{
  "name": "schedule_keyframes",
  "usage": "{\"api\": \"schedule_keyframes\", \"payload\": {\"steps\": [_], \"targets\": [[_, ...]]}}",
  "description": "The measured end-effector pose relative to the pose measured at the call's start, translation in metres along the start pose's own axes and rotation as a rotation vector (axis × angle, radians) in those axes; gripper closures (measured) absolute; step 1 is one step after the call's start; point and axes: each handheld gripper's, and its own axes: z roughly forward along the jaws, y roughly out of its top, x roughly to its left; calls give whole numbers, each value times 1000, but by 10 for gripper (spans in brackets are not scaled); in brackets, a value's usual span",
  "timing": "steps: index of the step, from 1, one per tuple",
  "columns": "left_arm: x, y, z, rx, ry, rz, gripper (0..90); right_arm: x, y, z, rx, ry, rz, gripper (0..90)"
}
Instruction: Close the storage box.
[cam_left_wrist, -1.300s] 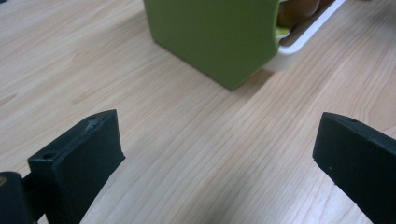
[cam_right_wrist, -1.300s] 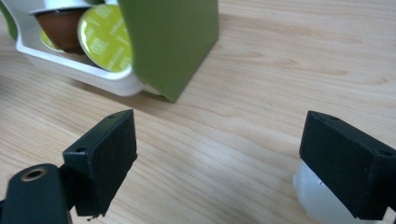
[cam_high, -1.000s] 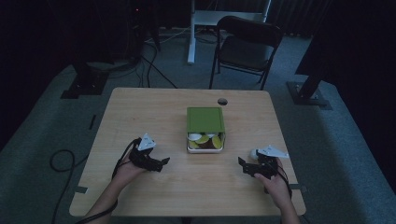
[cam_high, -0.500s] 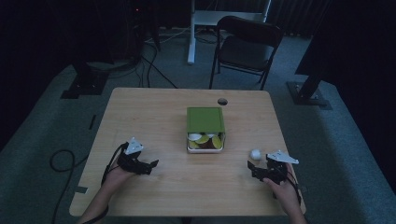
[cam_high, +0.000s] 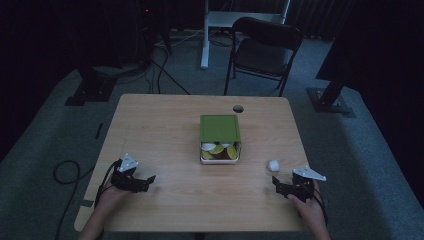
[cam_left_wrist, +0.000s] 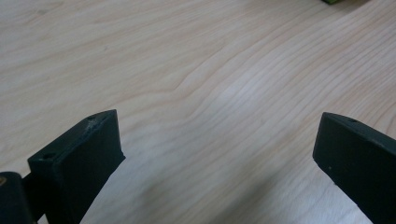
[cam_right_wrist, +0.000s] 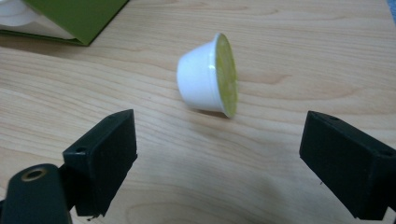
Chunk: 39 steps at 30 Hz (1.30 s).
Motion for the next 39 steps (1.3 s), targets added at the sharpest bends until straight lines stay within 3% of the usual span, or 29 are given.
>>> {"api": "schedule_keyframes", "payload": {"steps": [5,14,28,33,39], "targets": [[6,-9,-9,-9,22,-33,13,-5,-4,-3,-2,-14,15,107],[10,-28,-18,28,58,-85,13,-9,-13,-3,17,-33,24,107],[14,-48,-37,47,134,-152,14,-13,-19,-4,27,-44,38,108],[12,-53,-40,71,170,-151,14,-12,-18,-2,49,-57,40,107],[9,-57,-44,83,208,-206,13,-13,-18,0,73,-74,55,107]]}}
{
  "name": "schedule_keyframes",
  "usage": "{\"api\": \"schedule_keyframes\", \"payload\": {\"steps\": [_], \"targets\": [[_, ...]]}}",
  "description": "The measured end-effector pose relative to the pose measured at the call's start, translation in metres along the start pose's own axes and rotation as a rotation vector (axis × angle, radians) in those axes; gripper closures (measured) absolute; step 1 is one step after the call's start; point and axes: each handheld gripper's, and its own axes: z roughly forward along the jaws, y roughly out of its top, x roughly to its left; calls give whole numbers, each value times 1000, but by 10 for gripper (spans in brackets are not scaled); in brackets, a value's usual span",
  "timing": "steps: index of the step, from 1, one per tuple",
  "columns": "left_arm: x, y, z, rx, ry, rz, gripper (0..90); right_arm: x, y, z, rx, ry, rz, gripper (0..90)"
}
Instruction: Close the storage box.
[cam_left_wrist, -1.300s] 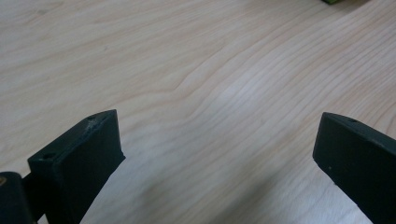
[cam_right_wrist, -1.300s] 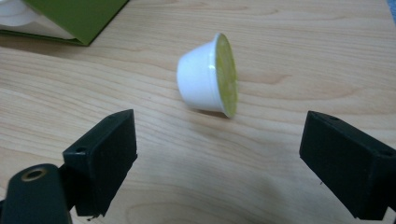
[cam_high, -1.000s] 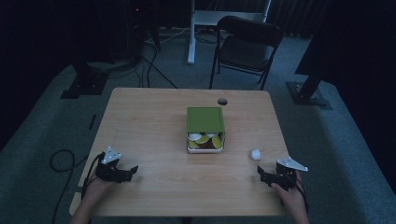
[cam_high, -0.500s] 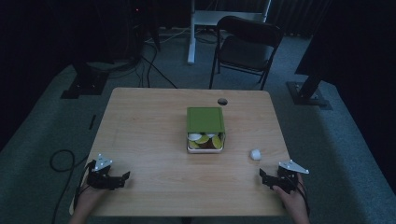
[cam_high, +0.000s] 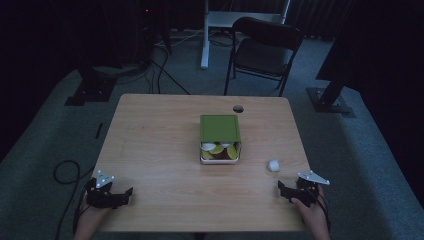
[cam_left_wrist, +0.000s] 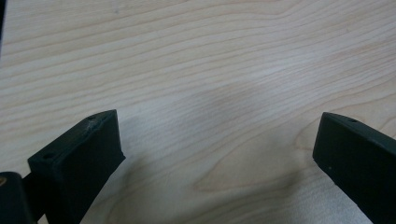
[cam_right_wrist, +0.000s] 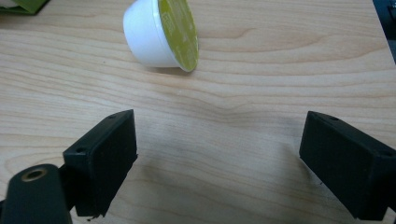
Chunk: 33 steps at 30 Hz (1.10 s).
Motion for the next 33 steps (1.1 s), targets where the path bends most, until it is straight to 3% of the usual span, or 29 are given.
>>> {"api": "schedule_keyframes", "payload": {"steps": [4,5,7,10,13,19,33], "targets": [[0,-2,-2,7,19,-17,14,1,1,2,18,-10,-11,107],[1,-3,-3,6,40,-38,14,2,1,2,24,-12,-15,107],[2,-3,-3,8,59,-41,14,4,2,4,36,-31,-26,107],[1,-4,-3,10,67,-63,14,6,2,5,43,-43,-38,105],[-1,-5,-1,36,82,-49,14,6,2,5,43,-44,-38,105],[0,-8,2,22,94,-105,14,6,2,5,43,-44,-37,105],[0,-8,3,11,108,-116,13,6,2,5,42,-43,-36,106]]}}
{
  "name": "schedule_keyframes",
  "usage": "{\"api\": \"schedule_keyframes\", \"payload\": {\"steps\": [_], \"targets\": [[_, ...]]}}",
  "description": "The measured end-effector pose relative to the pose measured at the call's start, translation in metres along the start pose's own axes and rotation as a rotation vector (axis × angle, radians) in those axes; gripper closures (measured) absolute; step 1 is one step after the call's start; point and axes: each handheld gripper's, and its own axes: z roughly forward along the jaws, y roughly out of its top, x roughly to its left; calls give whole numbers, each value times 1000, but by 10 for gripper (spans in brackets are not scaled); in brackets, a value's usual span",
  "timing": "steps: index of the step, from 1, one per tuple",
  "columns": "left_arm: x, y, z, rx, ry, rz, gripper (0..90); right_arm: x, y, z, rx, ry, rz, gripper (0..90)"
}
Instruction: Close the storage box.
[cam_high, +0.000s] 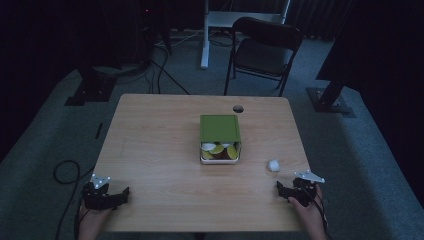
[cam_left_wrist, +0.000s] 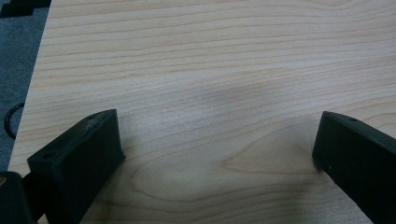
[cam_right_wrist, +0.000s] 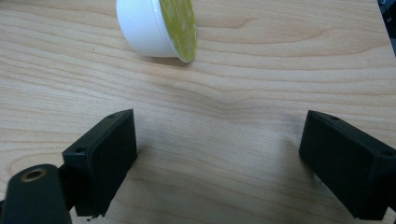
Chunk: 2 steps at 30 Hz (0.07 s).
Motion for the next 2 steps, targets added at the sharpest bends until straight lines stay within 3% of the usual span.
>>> {"api": "schedule_keyframes", "payload": {"steps": [2], "targets": [[0,0,0,0,0,0,13,0,0,0,0,0,0,106]]}}
